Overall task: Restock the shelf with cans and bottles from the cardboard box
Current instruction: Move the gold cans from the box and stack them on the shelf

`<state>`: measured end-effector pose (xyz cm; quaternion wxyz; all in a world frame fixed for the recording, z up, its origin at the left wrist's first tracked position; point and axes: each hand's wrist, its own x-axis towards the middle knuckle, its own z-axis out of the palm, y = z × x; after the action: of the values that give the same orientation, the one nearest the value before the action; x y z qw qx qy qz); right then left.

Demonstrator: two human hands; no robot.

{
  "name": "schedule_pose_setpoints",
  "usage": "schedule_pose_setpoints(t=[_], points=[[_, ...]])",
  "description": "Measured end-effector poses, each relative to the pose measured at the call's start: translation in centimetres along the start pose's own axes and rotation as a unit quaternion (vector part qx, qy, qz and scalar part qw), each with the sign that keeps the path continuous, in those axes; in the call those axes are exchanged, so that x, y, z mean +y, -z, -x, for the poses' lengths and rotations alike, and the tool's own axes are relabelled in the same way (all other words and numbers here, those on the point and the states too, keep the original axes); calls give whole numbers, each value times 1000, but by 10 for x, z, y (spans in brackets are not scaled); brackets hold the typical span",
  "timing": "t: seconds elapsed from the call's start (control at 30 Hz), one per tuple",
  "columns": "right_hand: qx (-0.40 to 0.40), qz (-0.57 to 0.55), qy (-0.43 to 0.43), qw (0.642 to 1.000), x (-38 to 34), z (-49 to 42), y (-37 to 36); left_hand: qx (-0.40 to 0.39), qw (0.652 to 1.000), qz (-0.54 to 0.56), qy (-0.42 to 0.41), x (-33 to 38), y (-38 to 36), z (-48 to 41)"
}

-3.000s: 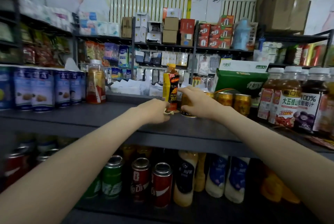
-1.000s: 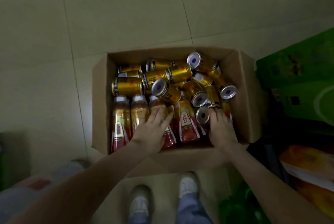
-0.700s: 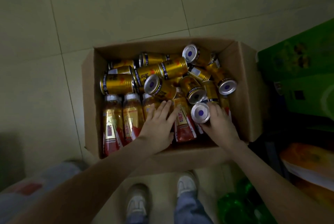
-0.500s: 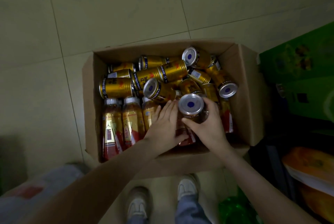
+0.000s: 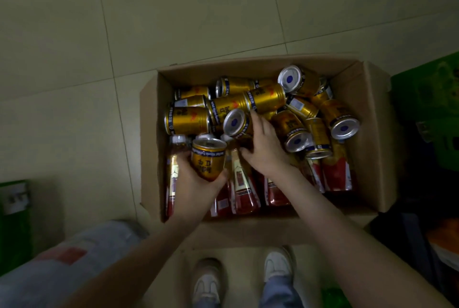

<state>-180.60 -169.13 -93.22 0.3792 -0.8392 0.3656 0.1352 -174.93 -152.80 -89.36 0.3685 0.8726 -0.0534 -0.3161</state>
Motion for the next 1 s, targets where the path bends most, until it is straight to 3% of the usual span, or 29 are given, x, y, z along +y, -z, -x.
schedule_pose_setpoints(t=[0.13,0.27,0.37,0.53,0.7,0.83,1.0], points=[[67,81,-32,994,-11,-7,2,21,999,17,24,14,35,-4],[126,-65,-91,986,-49,24,38,-12,998,60,29,51,86,7],[152,-174,-107,967,-91,63,86,-99,992,80,13,98,119,26],[191,-342,-93,915,-175,145,200,-198,968,155,-5,217,173,80],[173,-514,-36,839,-234,253,316,-266,948,169,-51,319,237,147],[167,-567,9,806,-266,359,388,-323,928,141,-120,389,282,221],[214,-602,34,769,-283,498,445,-433,874,112,-191,459,311,321]])
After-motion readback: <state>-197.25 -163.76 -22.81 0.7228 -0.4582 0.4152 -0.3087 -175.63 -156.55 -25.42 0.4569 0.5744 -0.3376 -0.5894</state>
